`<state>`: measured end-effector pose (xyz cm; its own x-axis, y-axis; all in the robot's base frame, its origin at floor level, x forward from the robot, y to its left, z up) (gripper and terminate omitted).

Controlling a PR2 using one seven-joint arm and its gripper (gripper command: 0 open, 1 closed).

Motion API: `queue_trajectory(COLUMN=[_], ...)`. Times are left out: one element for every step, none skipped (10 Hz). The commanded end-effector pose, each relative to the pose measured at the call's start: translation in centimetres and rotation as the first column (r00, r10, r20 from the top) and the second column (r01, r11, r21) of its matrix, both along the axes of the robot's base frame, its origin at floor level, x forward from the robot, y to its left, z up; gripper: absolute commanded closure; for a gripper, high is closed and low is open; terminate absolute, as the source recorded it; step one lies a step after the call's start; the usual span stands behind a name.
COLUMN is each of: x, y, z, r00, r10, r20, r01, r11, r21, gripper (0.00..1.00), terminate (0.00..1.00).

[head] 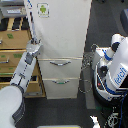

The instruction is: Opening the fridge

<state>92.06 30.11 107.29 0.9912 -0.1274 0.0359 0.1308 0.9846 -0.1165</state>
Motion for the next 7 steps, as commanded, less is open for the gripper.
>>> queue_trajectory(x=[4.0,4.1,3.8,3.5,3.4,3.2,1.7], y=[-8.9,-8.2,-7.7,-7.0,-6.5,-6.0,-5.9], z=[-7.2,-7.4,-7.8,-8.3,-8.2,-8.1,-7.3], r00=[0.997,0.997,0.997,0.997,0.997,0.997,0.996], r10=[-0.072,-0.066,-0.066,-0.062,-0.061,-0.062,-0.086], r20=[-0.03,-0.03,-0.034,-0.04,-0.039,-0.036,-0.022], r01=[0.07,0.065,0.064,0.06,0.059,0.061,0.085], r11=[0.997,0.997,0.997,0.998,0.998,0.998,0.996], r21=[-0.045,-0.04,-0.038,-0.035,-0.034,-0.032,-0.036], gripper=[1.0,1.0,1.0,1.0,1.0,1.0,1.0], terminate=[0.0,0.0,0.0,0.0,0.0,0.0,0.0])
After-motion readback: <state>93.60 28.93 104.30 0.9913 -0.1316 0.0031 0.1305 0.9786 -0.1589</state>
